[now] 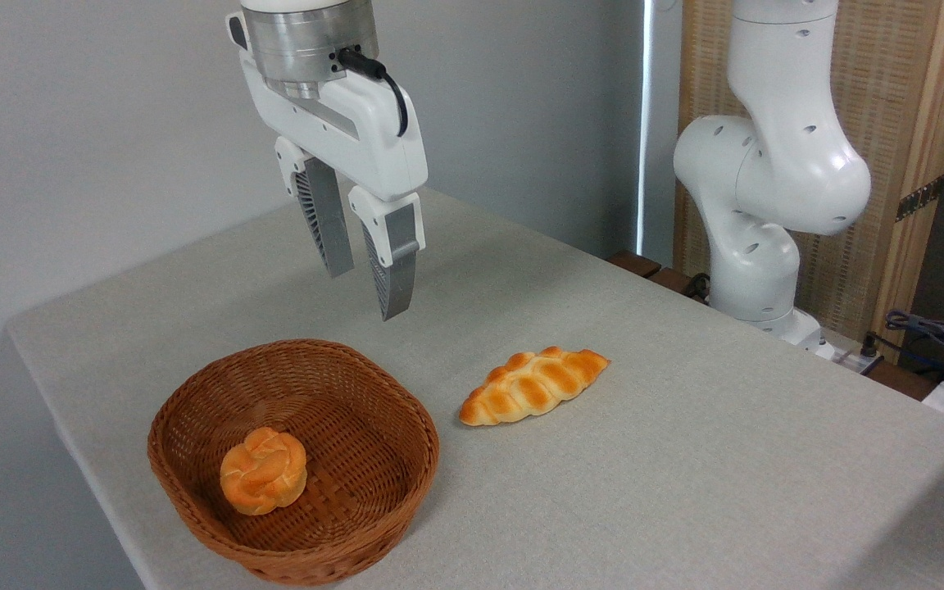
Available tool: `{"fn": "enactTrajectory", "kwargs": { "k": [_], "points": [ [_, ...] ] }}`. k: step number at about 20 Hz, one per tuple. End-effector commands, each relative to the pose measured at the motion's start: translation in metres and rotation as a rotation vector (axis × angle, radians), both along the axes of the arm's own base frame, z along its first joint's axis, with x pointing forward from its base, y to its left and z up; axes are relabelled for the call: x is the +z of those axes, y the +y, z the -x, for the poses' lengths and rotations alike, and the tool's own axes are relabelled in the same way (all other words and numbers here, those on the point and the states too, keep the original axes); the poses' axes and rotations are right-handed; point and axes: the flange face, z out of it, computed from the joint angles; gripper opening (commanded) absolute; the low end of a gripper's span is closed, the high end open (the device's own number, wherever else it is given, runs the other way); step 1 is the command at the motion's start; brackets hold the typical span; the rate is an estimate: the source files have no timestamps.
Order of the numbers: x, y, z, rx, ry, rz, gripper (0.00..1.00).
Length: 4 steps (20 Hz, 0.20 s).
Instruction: Put bread into the basket
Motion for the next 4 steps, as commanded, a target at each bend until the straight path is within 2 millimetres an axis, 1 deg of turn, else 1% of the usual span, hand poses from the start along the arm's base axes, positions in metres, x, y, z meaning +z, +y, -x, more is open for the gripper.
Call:
{"fn": "enactTrajectory", "kwargs": {
  "k": [1, 4],
  "points": [
    [0.0035, 0.0034, 0.0034, 0.011, 0.008, -0.017, 1.0],
    [0.0037, 0.0043, 0.0032, 0.016, 0.007, -0.016, 1.0]
  ]
}}
